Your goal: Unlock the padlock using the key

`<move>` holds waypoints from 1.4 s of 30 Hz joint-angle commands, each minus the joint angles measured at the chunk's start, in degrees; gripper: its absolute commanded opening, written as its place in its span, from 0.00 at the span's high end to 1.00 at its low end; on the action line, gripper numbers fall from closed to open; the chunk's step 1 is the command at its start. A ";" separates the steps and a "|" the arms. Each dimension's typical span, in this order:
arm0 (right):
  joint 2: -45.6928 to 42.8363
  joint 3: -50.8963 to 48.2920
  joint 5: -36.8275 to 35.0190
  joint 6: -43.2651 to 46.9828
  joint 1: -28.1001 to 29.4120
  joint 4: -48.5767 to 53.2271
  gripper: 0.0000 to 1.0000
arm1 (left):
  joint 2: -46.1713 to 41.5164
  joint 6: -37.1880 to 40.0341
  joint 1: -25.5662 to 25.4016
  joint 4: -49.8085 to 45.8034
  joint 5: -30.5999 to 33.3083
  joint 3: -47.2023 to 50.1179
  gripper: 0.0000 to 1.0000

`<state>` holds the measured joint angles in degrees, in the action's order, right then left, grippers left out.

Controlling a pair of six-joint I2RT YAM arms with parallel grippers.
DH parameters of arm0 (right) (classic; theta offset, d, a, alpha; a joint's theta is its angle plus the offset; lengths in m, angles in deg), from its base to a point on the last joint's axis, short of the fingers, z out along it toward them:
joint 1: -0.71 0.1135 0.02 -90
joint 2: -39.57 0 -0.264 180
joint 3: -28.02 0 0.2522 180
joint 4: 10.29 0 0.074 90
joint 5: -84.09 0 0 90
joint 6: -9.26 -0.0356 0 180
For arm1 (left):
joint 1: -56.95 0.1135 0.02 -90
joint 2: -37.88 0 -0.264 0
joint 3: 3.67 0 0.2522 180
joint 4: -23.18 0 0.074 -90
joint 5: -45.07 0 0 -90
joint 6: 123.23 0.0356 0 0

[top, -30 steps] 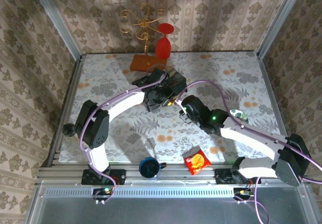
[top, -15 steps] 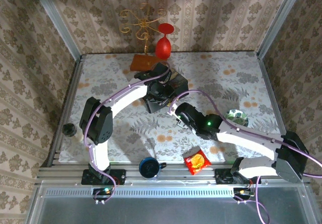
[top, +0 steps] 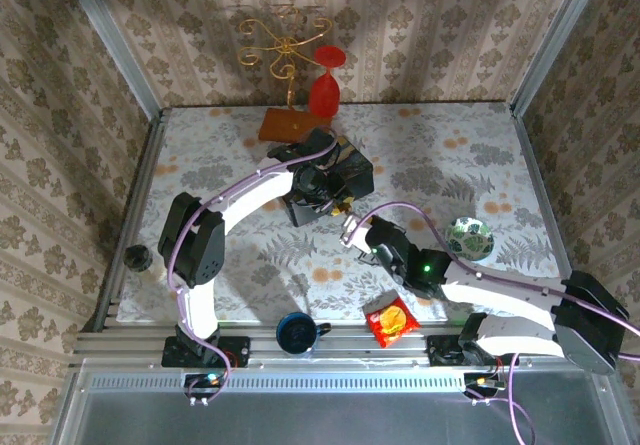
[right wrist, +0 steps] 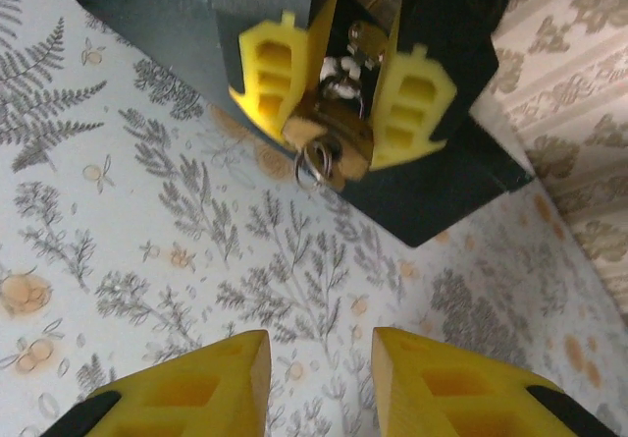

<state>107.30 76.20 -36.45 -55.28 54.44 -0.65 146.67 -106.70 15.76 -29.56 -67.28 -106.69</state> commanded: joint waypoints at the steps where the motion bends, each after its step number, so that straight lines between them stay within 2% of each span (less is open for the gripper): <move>1: 2.03 -0.39 -3.51 4.24 0.76 -9.06 0.66 | 0.08 0.06 0.16 1.24 -1.19 -0.35 1.00; 12: 6.35 0.83 -2.94 8.48 0.76 -13.02 0.66 | 1.16 1.40 0.13 -1.43 -1.52 -2.60 1.00; 26: 9.71 2.67 -1.31 9.30 -1.07 -14.42 0.68 | 0.81 1.31 -0.03 -0.52 -2.08 -1.86 1.00; 39: 13.28 4.08 0.05 8.50 -1.83 -14.84 0.76 | 0.92 0.83 -0.03 0.57 -2.83 -1.53 1.00; 42: 13.66 4.17 0.22 7.91 -1.92 -15.31 0.82 | 0.98 0.82 0.01 0.57 -2.85 -1.52 1.00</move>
<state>120.17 78.60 -37.00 -46.56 52.87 -14.22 147.90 -106.64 15.74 -30.43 -68.35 -106.86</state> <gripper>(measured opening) 0.197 0.275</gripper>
